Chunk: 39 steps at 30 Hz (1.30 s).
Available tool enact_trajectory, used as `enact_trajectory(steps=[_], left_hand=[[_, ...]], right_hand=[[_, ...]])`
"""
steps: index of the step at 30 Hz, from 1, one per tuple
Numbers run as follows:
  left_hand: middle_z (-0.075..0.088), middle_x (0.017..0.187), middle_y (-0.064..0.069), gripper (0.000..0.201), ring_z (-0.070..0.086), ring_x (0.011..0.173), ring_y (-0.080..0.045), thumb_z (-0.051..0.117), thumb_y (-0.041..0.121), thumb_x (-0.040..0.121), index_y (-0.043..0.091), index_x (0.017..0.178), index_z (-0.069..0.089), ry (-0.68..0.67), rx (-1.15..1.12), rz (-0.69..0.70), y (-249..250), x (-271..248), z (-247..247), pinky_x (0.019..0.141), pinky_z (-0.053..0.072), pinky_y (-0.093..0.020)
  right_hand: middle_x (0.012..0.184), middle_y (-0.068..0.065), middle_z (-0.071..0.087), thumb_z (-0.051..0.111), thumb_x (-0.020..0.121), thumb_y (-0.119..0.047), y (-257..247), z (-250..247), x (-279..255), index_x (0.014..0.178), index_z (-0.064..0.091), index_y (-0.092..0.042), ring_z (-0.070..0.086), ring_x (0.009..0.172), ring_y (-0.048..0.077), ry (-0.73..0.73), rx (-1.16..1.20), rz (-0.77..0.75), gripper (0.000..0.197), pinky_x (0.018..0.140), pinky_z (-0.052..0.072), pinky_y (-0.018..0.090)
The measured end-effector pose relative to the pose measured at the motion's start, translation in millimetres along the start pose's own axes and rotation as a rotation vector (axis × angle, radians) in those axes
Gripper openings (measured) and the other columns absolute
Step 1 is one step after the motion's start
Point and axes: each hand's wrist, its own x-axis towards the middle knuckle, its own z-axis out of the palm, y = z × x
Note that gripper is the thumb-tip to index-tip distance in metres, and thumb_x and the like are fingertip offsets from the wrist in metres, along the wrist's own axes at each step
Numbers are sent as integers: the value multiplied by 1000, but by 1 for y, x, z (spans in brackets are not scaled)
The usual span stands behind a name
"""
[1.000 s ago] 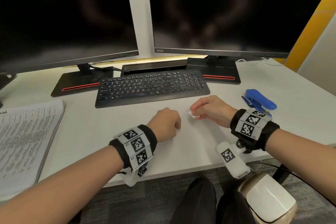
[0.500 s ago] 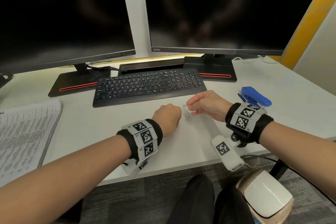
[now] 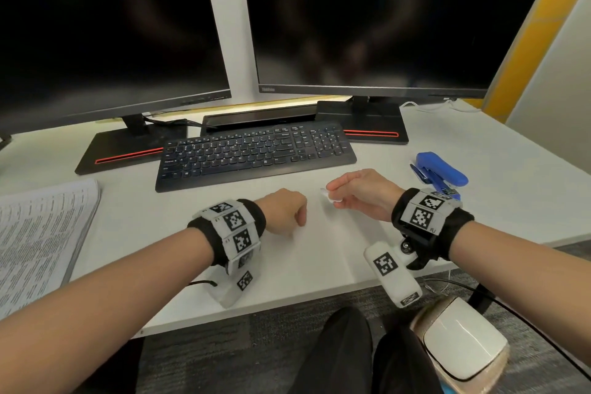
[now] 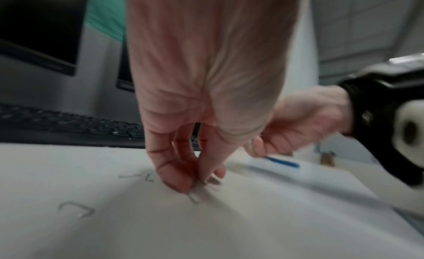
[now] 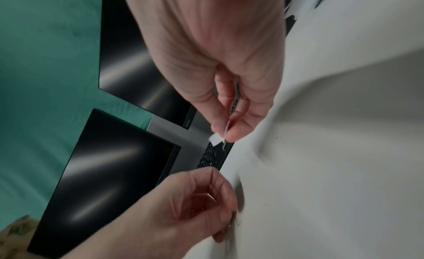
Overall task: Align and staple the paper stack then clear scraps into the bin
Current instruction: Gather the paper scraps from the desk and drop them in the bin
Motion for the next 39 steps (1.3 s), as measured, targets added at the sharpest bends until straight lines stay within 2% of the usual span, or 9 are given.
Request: enact_trajectory(steps=[5,10,17,21,25,26,30,35,39], left_hand=[[59,90,-5,30,57,69,-15,42,0,90,9,105,67,135,-350,-93,-9,5,-21,70,51,-25],[52,76,-5,24,52,62,-14,44,-7,93,4,104,62,296,-898,-160,2,11,-37,58,53,-15],[50,75,-6,22,48,65,-14,46,-8,92,9,87,59,222,-1362,38,77,10,-41,63,49,-19],[50,72,-4,18,49,62,-12,50,-6,92,8,89,60,28,-1363,200,142,5,-28,54,50,-13],[51,74,-2,21,49,64,-11,49,-6,92,11,88,61,-260,-1296,322,198,8,14,61,50,-16],[53,75,-2,23,50,64,-11,49,-6,91,12,86,62,-338,-1266,333,210,10,31,64,49,-17],[52,73,0,28,48,58,-7,48,-7,90,17,80,60,-535,-1099,316,245,38,102,58,45,-9],[49,67,1,32,45,57,-6,43,-9,88,18,87,61,-539,-838,196,261,110,171,54,40,-13],[48,67,2,34,45,59,-9,41,-7,88,15,96,65,-532,-691,167,266,169,215,58,39,-18]], right_hand=[[96,10,59,57,83,14,1,-12,0,83,64,-2,57,80,18,80,205,36,18,64,53,21],[98,9,56,53,88,10,1,-26,-8,111,60,2,56,84,16,131,500,98,26,72,55,23],[100,7,59,56,87,6,-13,-85,-56,100,62,-3,59,82,14,179,756,44,17,79,57,23],[101,10,62,59,83,4,-3,-132,-106,99,64,-5,59,78,13,217,743,59,20,71,58,22],[79,12,72,91,29,6,45,-180,-150,81,76,-3,69,66,17,203,734,133,55,62,61,26],[81,11,72,91,27,5,62,-191,-155,82,76,-3,70,67,17,222,721,157,58,63,61,25],[78,6,70,66,65,4,137,-222,-150,101,65,-3,69,61,10,375,723,279,36,58,59,18],[86,10,63,57,80,12,241,-250,-104,105,61,-1,68,57,11,529,783,419,28,51,56,17],[81,8,58,52,84,15,303,-263,-59,84,62,-1,59,73,14,622,730,470,19,48,55,15]])
